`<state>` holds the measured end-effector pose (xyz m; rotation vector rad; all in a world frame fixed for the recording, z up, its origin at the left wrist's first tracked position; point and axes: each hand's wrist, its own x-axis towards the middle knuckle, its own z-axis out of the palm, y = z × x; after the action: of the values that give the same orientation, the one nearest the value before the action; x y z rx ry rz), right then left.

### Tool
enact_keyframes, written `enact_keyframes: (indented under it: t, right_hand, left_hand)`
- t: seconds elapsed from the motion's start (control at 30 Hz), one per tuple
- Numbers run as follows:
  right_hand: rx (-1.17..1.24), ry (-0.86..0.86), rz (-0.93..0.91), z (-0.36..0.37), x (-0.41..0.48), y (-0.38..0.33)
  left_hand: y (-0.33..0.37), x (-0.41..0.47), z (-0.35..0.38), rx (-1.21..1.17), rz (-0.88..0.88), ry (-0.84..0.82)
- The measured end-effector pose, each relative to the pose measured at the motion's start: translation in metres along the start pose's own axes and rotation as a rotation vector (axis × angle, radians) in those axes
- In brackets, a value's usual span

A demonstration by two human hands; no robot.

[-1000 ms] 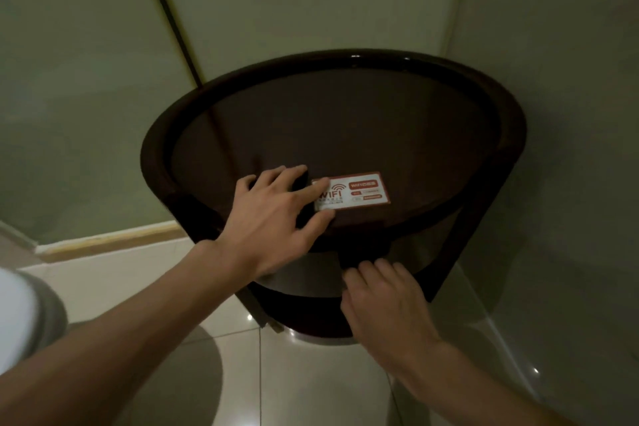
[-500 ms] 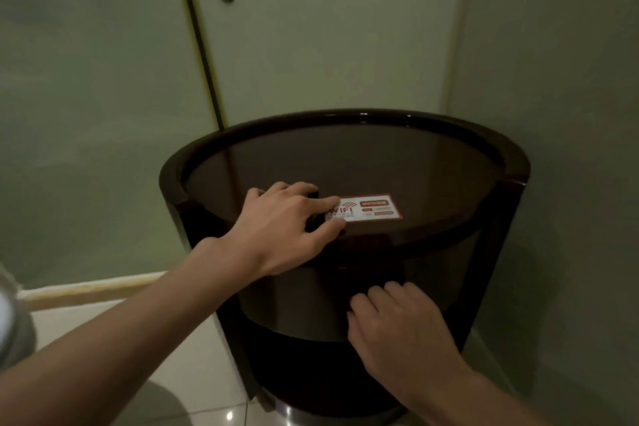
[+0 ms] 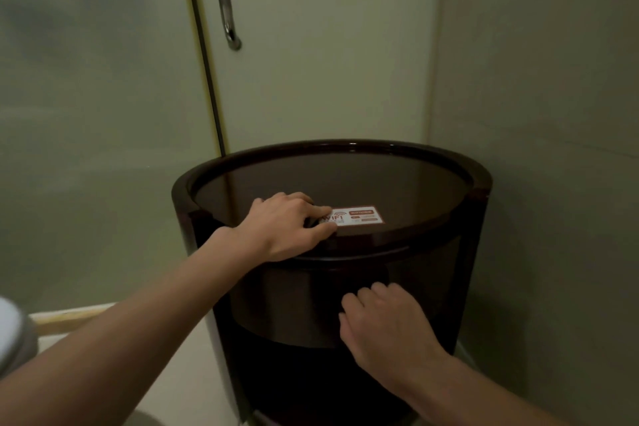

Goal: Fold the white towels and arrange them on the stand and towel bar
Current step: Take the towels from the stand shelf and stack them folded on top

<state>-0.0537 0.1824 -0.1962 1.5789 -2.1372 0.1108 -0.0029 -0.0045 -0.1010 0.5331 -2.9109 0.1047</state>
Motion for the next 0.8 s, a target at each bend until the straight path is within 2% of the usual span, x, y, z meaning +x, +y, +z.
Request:
enact_keyframes:
  t: [0.8]
  right_hand:
    - [-0.005,0.074,-0.051,-0.023,-0.050,-0.013]
  left_hand:
    - [0.002,-0.001,-0.003,-0.068,-0.039,-0.039]
